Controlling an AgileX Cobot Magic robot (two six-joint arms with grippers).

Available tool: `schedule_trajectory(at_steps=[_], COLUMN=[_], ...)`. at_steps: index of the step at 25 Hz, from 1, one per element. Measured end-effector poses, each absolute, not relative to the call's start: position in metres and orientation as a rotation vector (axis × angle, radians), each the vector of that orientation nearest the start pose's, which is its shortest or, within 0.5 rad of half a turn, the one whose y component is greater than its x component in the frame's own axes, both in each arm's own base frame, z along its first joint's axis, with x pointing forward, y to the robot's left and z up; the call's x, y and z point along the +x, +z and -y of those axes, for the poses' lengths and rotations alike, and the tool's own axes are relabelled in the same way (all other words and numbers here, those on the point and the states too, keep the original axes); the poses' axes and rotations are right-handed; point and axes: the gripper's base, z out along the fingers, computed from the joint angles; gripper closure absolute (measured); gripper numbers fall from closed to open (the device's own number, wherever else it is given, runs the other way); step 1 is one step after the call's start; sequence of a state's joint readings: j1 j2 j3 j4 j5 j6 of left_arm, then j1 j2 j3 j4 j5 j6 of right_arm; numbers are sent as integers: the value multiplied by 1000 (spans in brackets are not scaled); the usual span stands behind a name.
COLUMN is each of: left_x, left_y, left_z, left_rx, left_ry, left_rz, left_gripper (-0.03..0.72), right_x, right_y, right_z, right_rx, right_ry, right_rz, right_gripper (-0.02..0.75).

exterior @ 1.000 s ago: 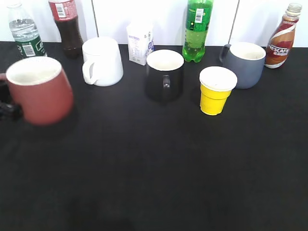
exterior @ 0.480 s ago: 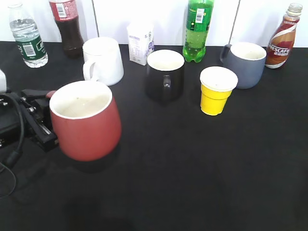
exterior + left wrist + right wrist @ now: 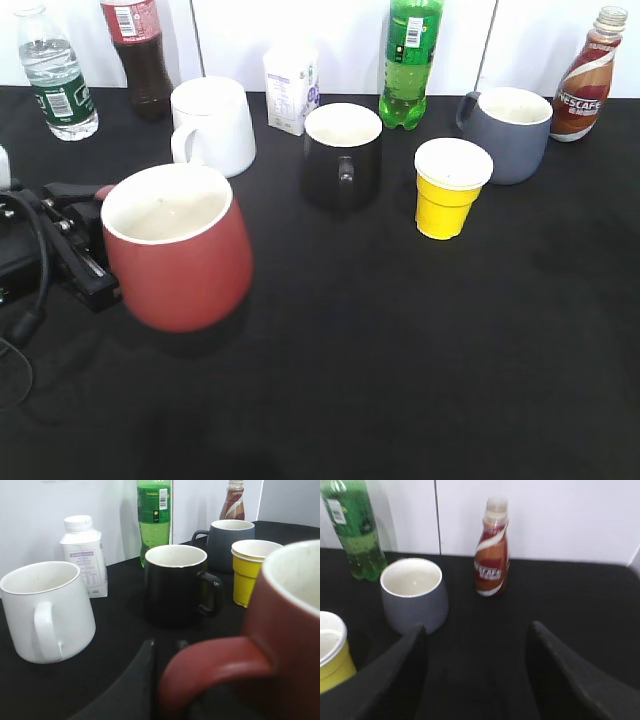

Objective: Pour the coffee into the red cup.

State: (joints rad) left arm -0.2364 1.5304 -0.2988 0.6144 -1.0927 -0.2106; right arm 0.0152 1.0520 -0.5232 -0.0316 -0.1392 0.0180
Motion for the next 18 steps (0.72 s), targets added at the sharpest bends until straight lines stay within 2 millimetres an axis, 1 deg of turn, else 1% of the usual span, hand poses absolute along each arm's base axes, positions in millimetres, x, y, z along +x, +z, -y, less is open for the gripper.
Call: schedule_trajectory(at_steps=[2,5,6,8,9,12,15,16,18], left_x=[211,211,211,211,211,211,211,211,211], left_y=[176,176,176,176,176,176,176,176,176], left_z=[99,99,99,99,99,99,99,99,99], left_rx=[678,678,678,678,678,678,674,674,674], left_ry=[-557,-557,-557,-557,-557,-557,-556,-556,-556], left_rz=[-1583,-1583,-1583,-1583,-1583,-1583,-1584,-1584,-1584], left_gripper=[617,617,617,617,617,617,617,617,617], right_x=[238,270,281,303,314,341,361,368,383], right_y=[256,231,226,222,222,211,196,190,178], right_z=[-4,-5,-6,-4,1,18,42,49,51], right_rx=[-32,-34,-59,-88,-79,-74,-23,-31,-106], right_ry=[10,14,7,-7,-19,-21,98,135,174], right_rz=[-1869,-1953,-1973,-1981,-1979,-1993,-1928,-1921,-1911], right_gripper=[253,253,253,253,253,253,253,253,253])
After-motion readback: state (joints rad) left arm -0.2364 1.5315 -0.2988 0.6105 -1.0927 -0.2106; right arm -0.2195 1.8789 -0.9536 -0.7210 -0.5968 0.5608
